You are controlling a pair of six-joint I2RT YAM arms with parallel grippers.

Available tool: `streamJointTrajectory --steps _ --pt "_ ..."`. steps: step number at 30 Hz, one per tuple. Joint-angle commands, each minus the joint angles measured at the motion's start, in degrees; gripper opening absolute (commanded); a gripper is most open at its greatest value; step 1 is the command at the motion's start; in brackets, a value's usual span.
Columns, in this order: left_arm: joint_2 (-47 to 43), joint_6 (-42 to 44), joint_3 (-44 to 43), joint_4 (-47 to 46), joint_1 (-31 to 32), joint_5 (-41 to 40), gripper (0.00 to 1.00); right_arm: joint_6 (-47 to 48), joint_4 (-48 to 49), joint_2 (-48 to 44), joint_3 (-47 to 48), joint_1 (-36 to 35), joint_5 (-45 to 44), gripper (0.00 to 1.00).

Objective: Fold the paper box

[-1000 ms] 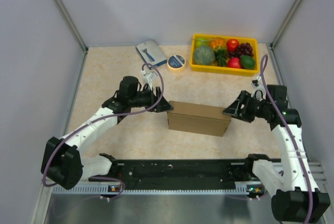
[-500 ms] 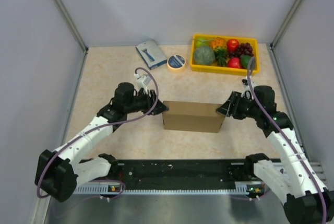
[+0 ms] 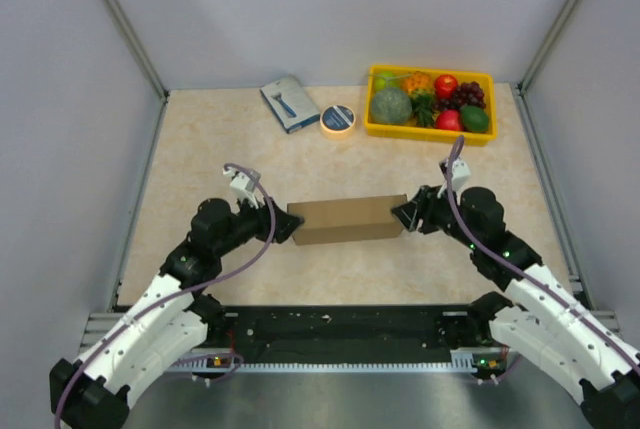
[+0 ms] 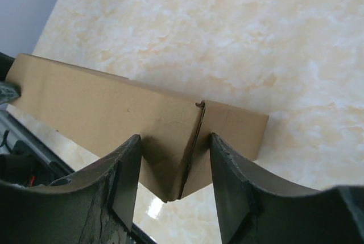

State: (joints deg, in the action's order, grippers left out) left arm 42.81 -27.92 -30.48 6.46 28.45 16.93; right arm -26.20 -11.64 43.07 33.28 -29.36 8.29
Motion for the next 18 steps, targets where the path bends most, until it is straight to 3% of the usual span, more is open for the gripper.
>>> streamJointTrajectory --steps 1,5,9,14,18 --pt "-7.99 -4.14 9.81 -1.27 1.61 3.97 0.66 -5.95 -6.86 -5.52 -6.73 -3.77 6.03 0.5" --pt "-13.88 -10.39 12.99 1.44 1.61 6.8 0.75 -13.52 -15.94 -10.89 -10.25 -3.86 6.12 0.61" --pt "-22.04 -9.96 6.17 11.36 1.61 3.3 0.92 -18.27 -23.41 -11.09 -7.02 -3.77 4.03 0.77" --pt "-22.42 -7.32 -7.73 32.95 1.52 -5.92 0.95 -19.33 -32.65 -5.8 -3.14 -3.68 8.14 0.79" --pt "-21.45 -8.99 -12.41 35.65 1.52 -10.34 0.97 -18.89 -32.75 -6.69 -0.5 -3.68 6.57 0.82"
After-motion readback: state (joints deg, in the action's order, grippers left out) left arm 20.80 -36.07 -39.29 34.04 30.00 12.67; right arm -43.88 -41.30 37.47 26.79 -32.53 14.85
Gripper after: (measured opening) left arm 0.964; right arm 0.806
